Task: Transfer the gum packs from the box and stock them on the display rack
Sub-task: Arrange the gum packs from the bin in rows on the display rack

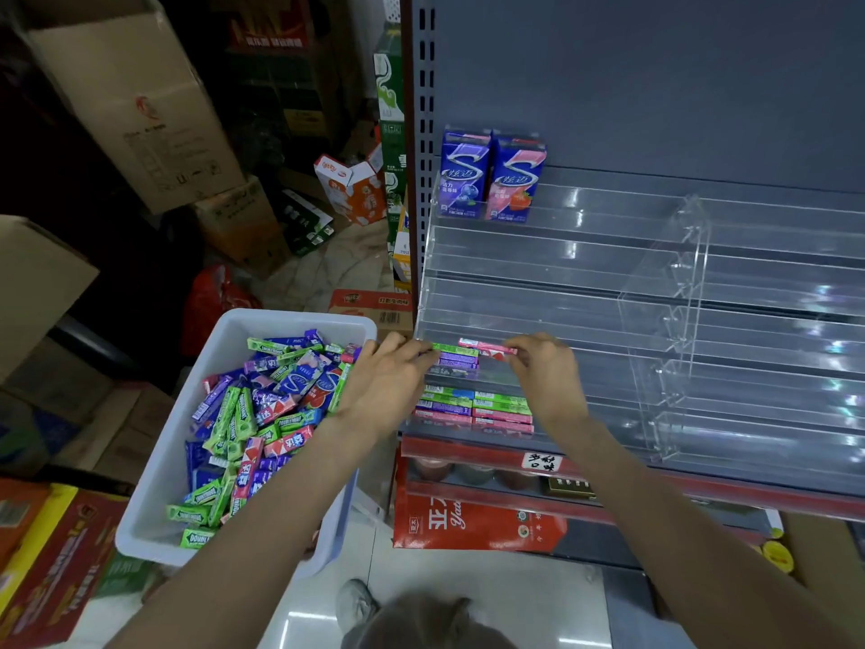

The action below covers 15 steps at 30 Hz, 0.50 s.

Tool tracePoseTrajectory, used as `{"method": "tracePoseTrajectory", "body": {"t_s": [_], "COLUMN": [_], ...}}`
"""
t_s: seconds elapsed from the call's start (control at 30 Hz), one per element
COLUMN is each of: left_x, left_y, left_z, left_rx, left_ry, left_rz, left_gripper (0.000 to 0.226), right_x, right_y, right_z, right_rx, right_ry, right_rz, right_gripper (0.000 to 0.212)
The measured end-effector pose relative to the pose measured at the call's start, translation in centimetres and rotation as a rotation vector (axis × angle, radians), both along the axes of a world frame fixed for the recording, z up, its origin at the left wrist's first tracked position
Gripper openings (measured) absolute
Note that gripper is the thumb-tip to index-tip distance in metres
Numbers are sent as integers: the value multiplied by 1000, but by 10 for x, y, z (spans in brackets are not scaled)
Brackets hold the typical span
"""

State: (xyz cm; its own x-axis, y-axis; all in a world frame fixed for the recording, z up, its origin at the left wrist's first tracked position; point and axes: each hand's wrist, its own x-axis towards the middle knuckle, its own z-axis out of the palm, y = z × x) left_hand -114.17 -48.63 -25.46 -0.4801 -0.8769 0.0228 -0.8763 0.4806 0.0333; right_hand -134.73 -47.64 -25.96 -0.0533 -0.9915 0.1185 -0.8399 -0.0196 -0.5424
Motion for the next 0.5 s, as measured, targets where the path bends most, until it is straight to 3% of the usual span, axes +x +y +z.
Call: {"method": "tracePoseTrajectory", "body": {"t_s": [0.1, 0.17, 0.23, 0.37, 0.5], "left_x": [1, 1, 2, 2, 4], "left_y": [-1, -1, 3, 7, -1], "left_z": [-1, -1, -1, 4, 2], "left_rx": [21, 34, 23, 48, 316], "left_ry": [-23, 66, 298, 807, 964], "left_rz": [-20, -25, 18, 299, 393], "left_gripper": [48, 44, 38, 28, 44], "right_x": [2, 1, 0, 5, 17], "right_y": [-1, 0, 1, 0, 1], "right_z": [0, 0, 2, 4, 5], "right_rx": [64, 86, 98, 144, 203], "right_ry": [-62, -82, -101, -103, -73], "right_rz": [14, 6, -11, 75, 175], "right_gripper": [22, 18, 21, 38, 45]}}
